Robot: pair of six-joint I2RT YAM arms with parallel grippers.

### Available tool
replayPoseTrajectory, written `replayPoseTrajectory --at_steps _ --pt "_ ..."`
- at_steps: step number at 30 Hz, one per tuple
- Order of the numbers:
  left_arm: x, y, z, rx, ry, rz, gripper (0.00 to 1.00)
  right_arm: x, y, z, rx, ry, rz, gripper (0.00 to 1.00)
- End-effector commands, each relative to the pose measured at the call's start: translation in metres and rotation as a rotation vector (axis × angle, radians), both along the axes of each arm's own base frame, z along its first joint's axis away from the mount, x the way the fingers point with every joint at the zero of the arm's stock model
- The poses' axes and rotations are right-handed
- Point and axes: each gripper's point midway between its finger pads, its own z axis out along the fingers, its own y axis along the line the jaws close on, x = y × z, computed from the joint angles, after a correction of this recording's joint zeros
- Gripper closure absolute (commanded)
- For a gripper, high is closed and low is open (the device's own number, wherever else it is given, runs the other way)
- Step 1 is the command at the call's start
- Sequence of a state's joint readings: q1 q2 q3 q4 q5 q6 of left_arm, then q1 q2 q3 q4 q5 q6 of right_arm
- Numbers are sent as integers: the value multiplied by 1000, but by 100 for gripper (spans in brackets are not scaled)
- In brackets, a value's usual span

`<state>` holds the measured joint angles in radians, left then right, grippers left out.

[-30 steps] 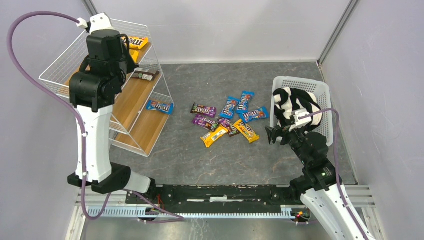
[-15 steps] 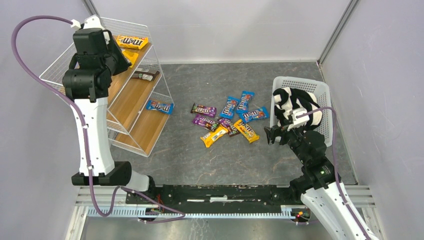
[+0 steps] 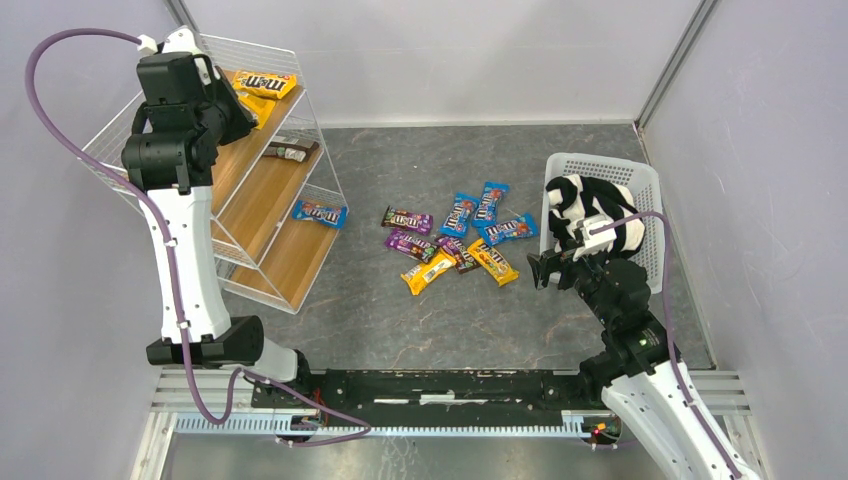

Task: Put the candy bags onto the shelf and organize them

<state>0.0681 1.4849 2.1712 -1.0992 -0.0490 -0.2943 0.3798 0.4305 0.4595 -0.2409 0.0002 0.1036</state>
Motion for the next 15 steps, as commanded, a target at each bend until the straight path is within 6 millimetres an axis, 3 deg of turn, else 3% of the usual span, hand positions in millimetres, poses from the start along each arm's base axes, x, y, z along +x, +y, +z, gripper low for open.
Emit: replayPoseTrajectory --at_steps 1,8,15 --pt "-4 -11 10 5 -39 -88 98 5 3 12 19 -45 1 2" --pt "0 0 -2 28 3 -36 97 3 7 10 20 -37 27 2" --pt "1 3 -1 38 3 -21 92 4 7 9 19 -32 27 2"
